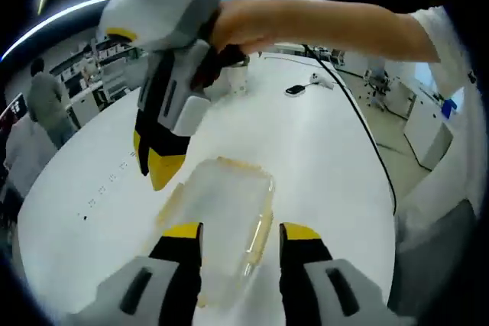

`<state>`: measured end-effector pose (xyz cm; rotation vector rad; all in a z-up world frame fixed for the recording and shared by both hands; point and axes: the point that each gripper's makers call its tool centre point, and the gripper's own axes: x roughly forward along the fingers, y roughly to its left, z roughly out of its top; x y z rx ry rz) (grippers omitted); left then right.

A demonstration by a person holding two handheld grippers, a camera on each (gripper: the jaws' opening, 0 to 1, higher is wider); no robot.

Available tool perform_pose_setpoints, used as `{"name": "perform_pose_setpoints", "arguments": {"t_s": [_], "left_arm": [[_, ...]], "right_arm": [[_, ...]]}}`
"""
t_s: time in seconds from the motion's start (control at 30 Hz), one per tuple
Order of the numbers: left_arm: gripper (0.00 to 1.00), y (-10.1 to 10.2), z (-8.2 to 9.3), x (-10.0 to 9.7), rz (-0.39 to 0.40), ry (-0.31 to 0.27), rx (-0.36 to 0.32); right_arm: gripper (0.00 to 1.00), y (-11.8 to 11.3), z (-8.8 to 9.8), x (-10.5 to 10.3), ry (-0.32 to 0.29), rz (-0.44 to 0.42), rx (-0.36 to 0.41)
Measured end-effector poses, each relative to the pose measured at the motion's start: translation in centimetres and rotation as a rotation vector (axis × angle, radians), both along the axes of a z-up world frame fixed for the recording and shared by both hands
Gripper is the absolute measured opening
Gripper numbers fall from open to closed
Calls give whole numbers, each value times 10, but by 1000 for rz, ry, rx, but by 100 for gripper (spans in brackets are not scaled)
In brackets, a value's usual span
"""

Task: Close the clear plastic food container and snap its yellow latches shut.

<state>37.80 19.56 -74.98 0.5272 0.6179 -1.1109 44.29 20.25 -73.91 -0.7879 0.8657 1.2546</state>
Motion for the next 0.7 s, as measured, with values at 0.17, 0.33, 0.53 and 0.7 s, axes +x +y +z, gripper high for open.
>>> {"name": "perform_pose_setpoints", "arguments": {"t_s": [0.17,0.33,0.53,0.7], "left_arm": [[42,0,-9,2,-69,-90,95],[38,2,-20,5,-67,-94,134],[36,6,-24,7,-98,-164,183],[36,3,-28,6,-157,-277,210]], "right_arm": [[43,-8,-16,-4,-47,285,-225],[43,-9,-30,-8,50,240,-270],[48,-11,-37,-4,69,277,-293],[42,-15,-40,-9,149,263,-281]]}}
